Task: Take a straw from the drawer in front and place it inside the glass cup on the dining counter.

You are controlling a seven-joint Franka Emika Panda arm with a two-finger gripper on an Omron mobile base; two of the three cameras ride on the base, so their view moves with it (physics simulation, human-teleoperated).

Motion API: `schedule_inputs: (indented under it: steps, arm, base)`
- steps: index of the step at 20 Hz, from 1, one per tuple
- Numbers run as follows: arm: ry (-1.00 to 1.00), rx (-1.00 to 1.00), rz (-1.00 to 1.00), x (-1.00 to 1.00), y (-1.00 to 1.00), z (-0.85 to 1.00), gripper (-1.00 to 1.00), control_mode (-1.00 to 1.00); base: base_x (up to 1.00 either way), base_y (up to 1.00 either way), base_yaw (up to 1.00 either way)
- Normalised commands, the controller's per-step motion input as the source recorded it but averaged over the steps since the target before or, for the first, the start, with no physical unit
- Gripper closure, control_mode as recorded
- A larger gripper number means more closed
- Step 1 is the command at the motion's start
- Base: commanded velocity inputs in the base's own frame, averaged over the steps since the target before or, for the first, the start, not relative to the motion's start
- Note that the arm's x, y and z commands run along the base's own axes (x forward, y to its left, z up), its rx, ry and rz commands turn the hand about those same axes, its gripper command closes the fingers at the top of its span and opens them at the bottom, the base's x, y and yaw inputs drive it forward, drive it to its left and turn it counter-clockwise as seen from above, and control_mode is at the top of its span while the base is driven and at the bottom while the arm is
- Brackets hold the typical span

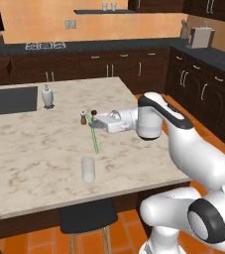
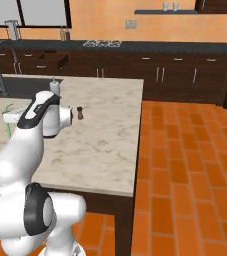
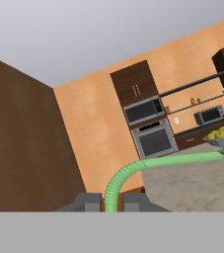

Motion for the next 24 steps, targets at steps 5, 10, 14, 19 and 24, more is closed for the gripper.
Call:
schedule_inputs:
  steps: [5,10,14,19,24]
  arm:
    - [0.0,0.0,0.02,0.0,-0.01,-0.15,1.0,-1.0]
    - [0.0,0.0,0.03,0.0,0.0,-0.24,1.0,-1.0]
    - [0.0,0.0,0.03,0.07,0.0,-0.29,1.0,-1.0]
    - [0.0,0.0,0.04,0.25,-0.01,-0.2,1.0,-1.0]
    - [0.0,0.0,0.07,0.38,0.0,-0.02,1.0,-1.0]
  base:
    - [0.0,0.0,0.0]
    - [0.0,0.0,0.0]
    - [0.0,0.0,0.0]
    - [0.0,0.0,0.0]
    - [0.0,0.0,0.0]
